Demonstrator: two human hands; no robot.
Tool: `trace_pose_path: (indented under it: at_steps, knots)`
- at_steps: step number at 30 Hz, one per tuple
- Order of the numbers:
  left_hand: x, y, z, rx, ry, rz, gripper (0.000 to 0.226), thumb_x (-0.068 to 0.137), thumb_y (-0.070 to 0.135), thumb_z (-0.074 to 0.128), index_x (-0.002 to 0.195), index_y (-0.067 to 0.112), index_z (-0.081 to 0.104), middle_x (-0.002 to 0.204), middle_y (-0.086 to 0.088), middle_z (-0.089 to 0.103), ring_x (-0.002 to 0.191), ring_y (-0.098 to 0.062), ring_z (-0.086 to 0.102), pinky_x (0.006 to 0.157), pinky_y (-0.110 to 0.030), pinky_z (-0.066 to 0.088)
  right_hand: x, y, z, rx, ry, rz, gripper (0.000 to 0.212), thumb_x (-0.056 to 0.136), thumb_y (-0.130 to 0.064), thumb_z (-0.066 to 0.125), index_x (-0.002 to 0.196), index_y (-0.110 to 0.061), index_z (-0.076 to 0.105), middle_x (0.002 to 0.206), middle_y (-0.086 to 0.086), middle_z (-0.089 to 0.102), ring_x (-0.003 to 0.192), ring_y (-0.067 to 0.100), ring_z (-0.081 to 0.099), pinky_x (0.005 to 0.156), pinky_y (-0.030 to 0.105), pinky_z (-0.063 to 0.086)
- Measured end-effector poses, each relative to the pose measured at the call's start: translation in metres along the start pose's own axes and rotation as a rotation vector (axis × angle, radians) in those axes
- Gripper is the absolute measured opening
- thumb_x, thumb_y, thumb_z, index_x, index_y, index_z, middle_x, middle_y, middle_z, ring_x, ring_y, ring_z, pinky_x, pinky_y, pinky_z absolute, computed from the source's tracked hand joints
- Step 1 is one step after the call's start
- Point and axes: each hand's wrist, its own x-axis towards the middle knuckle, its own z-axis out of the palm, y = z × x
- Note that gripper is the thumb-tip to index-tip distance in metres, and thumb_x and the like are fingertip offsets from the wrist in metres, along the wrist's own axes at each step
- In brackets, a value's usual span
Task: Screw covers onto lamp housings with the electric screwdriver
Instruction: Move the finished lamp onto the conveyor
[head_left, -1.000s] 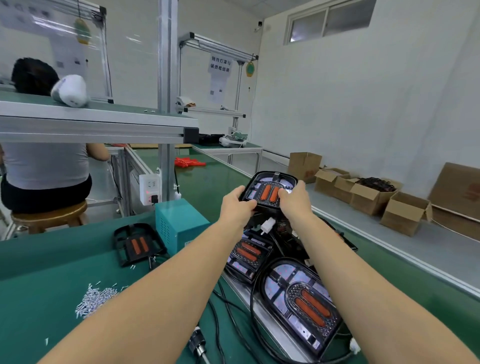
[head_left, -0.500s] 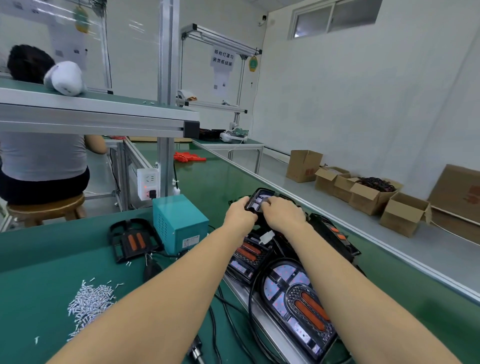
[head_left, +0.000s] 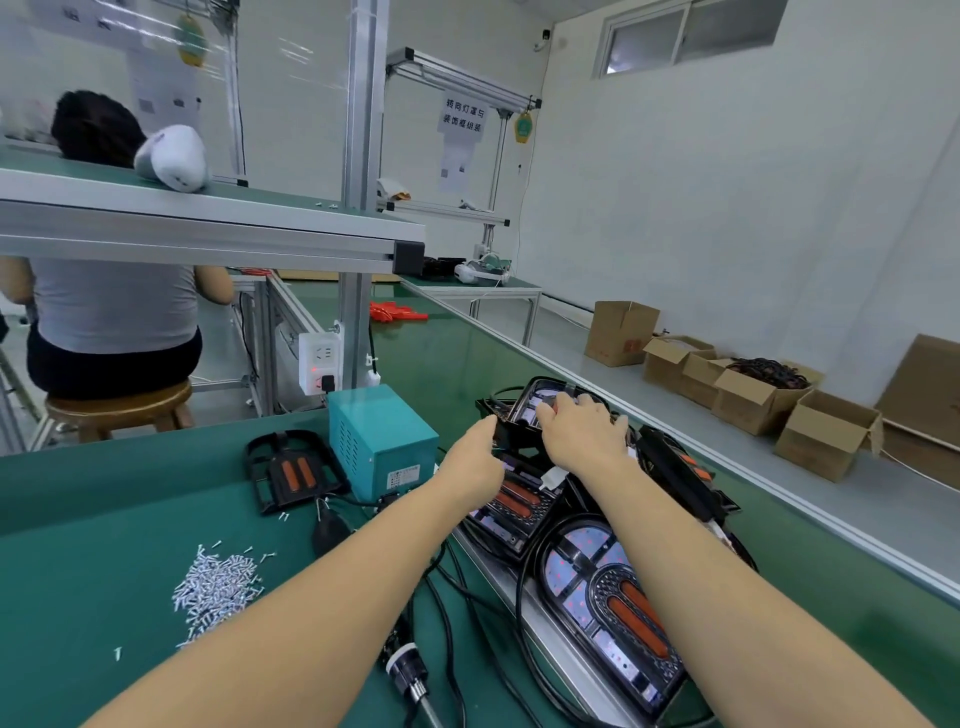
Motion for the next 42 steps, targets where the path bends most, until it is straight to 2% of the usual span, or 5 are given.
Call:
trace_pose_path:
  at_steps: [7,16,26,33,42]
  knots:
    - [-0.023,-0.018,-0.021,0.113,0.056,0.001,0.069,0.091,-0.008,0.028,0.153,0.018,0.008,0.16,0.001,0.006,0.146,-0.017,0.014,0.115,-0.033,0.024,-0.025,-0.036,0.004,-0.078,0.026,-0.155,0.041,0.103,-0.029,0.025,0.138,-0.015,0.042,0.145,0.013,0.038,0.137,0.03,0.032,0.114,0.056,0.018]
    - [-0.078,-0.069,-0.072,0.136,0.225,-0.073,0.07,0.081,-0.011,0.031,0.144,0.019,0.028,0.145,-0.002,0.039,0.113,-0.025,0.05,0.079,-0.031,0.045,-0.076,-0.119,0.039,0.004,-0.094,-0.392,0.054,0.105,-0.043,0.019,0.153,-0.018,0.022,0.16,0.01,0.022,0.146,0.025,0.02,0.117,0.056,0.005]
    - [-0.164,-0.137,-0.128,0.224,0.381,-0.209,0.077,0.085,-0.012,0.032,0.152,0.014,0.007,0.16,0.0,0.005,0.146,-0.013,0.008,0.114,-0.021,0.01,-0.141,-0.203,0.09,0.086,-0.252,-0.571,0.052,0.106,-0.039,0.024,0.155,-0.023,0.017,0.164,0.004,0.011,0.15,0.02,0.009,0.118,0.054,0.0]
    - [-0.223,-0.184,-0.16,0.357,0.453,-0.352,0.081,0.082,-0.014,0.031,0.152,0.014,0.002,0.161,-0.001,0.0,0.147,-0.014,0.001,0.117,-0.024,0.002,-0.196,-0.254,0.128,0.065,-0.366,-0.695,0.054,0.106,-0.043,0.018,0.157,-0.023,0.014,0.165,0.001,0.008,0.151,0.017,0.007,0.12,0.052,0.0]
    - [-0.257,-0.248,-0.252,0.837,0.537,-0.544,0.074,0.087,-0.002,0.041,0.151,0.014,0.009,0.16,0.0,0.008,0.146,-0.017,0.007,0.119,-0.035,0.006,-0.239,-0.307,0.152,-0.012,-0.452,-0.842,0.056,0.106,-0.042,0.016,0.157,-0.021,0.005,0.165,0.002,0.002,0.151,0.017,0.002,0.119,0.052,-0.004]
